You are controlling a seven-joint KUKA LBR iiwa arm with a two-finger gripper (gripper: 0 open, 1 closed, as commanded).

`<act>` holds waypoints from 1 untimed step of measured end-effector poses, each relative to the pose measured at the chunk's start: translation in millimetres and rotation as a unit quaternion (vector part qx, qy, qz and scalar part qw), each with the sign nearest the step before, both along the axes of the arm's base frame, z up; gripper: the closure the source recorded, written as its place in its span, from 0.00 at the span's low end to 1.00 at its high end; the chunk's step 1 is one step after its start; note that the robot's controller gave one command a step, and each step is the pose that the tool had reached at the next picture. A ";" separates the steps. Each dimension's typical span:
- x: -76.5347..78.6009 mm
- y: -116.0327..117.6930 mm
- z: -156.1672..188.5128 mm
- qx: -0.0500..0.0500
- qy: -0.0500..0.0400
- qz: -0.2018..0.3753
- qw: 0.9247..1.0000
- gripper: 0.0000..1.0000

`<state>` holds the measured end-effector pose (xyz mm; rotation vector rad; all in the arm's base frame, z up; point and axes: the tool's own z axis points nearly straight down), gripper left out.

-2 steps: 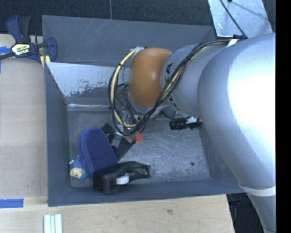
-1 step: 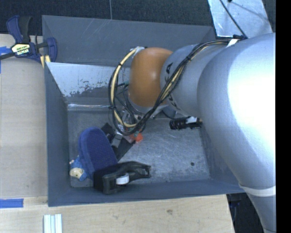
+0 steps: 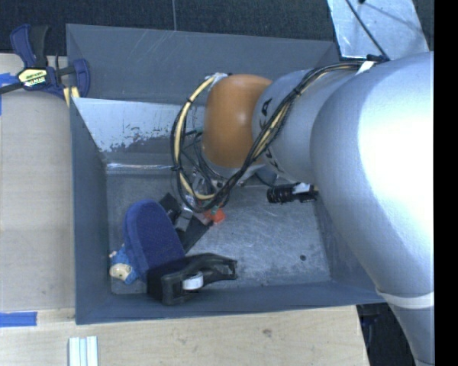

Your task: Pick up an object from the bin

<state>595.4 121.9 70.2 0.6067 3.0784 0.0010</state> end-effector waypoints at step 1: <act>0.6 -0.1 0.7 0.000 -0.001 0.000 1.000 1.00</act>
Offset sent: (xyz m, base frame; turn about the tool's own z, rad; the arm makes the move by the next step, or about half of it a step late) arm 0.0000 0.0000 0.0000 0.0000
